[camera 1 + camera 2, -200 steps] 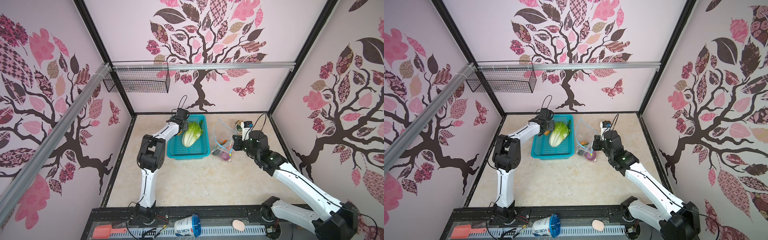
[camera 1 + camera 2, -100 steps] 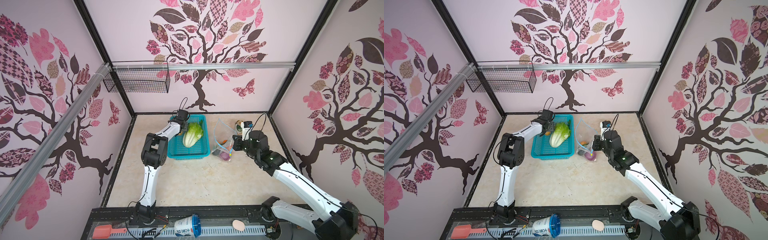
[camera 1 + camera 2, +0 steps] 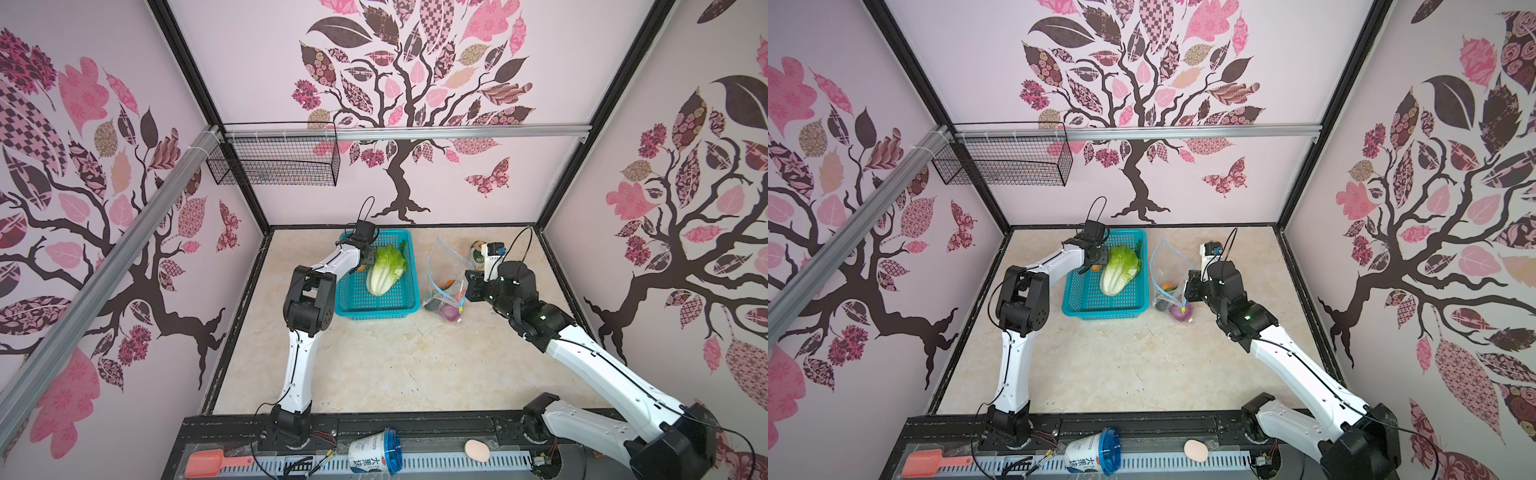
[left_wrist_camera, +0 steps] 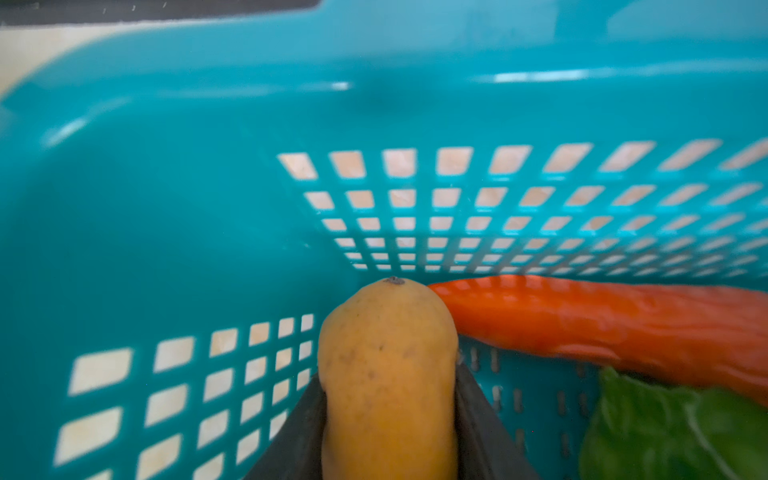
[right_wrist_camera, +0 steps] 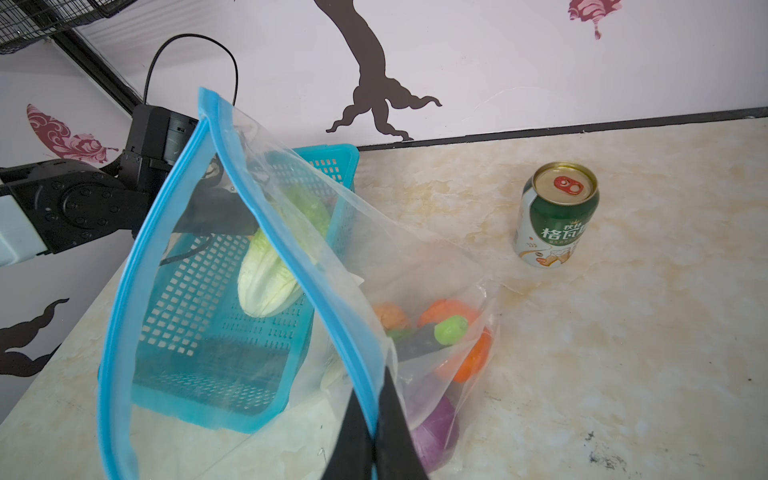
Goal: Place the food in the zip-top bag and seal the zipper
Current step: 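Release the bag edge and lower the left gripper onto the yellow potato in the basket, then close the left gripper on the yellow potato and lift it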
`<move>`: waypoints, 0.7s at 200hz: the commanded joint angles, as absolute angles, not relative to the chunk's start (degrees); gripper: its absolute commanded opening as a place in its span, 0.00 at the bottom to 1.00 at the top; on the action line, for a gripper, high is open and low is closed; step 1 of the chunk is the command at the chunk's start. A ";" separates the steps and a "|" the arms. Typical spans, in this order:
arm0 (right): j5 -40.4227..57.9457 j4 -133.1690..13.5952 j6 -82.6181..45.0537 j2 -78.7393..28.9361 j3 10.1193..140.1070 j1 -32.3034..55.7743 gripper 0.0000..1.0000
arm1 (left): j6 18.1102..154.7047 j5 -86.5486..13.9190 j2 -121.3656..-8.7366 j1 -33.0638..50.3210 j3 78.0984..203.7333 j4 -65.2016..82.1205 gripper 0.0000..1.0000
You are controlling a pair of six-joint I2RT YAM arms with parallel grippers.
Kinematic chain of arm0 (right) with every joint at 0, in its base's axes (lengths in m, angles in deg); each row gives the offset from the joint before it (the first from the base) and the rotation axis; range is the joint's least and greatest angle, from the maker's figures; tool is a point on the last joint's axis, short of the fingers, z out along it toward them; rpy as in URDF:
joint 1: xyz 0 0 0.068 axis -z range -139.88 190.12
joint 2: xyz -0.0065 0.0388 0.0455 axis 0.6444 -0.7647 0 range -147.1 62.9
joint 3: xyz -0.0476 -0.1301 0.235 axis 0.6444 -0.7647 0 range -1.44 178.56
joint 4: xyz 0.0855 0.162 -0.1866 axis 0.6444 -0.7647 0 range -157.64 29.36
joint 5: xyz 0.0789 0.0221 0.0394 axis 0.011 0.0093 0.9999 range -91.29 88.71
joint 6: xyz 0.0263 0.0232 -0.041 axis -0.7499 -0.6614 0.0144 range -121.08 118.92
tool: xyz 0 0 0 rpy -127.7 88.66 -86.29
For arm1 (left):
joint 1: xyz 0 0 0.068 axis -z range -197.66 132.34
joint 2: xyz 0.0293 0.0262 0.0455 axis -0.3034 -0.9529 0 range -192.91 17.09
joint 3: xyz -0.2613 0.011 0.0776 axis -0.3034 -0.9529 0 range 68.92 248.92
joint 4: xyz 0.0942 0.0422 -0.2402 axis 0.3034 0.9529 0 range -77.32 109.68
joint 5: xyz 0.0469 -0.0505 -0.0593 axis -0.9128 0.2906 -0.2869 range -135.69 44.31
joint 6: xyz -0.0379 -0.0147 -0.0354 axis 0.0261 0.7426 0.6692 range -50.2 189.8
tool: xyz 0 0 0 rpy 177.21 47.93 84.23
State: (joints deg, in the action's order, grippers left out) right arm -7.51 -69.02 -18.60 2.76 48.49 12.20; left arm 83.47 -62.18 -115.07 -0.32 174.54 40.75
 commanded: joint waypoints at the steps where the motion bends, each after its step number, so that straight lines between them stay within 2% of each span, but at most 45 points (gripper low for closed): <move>1: -7.88 -69.07 -17.89 3.57 49.01 12.51 0.00 | 84.09 -60.61 -112.57 -0.39 173.02 39.74 0.39; 72: -6.03 -67.53 -18.76 2.42 49.42 12.44 0.00 | 89.24 -50.06 -96.80 -0.24 162.65 30.97 0.40; 140: 0.52 -67.93 -19.45 -0.50 52.46 12.50 0.00 | 98.33 -33.84 -80.56 0.58 151.23 17.39 0.37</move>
State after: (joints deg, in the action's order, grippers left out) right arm -2.48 -68.30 -19.04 0.86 49.00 12.20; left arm 93.20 -42.13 -84.44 -0.01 156.16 24.71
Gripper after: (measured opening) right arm 0.046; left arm 0.390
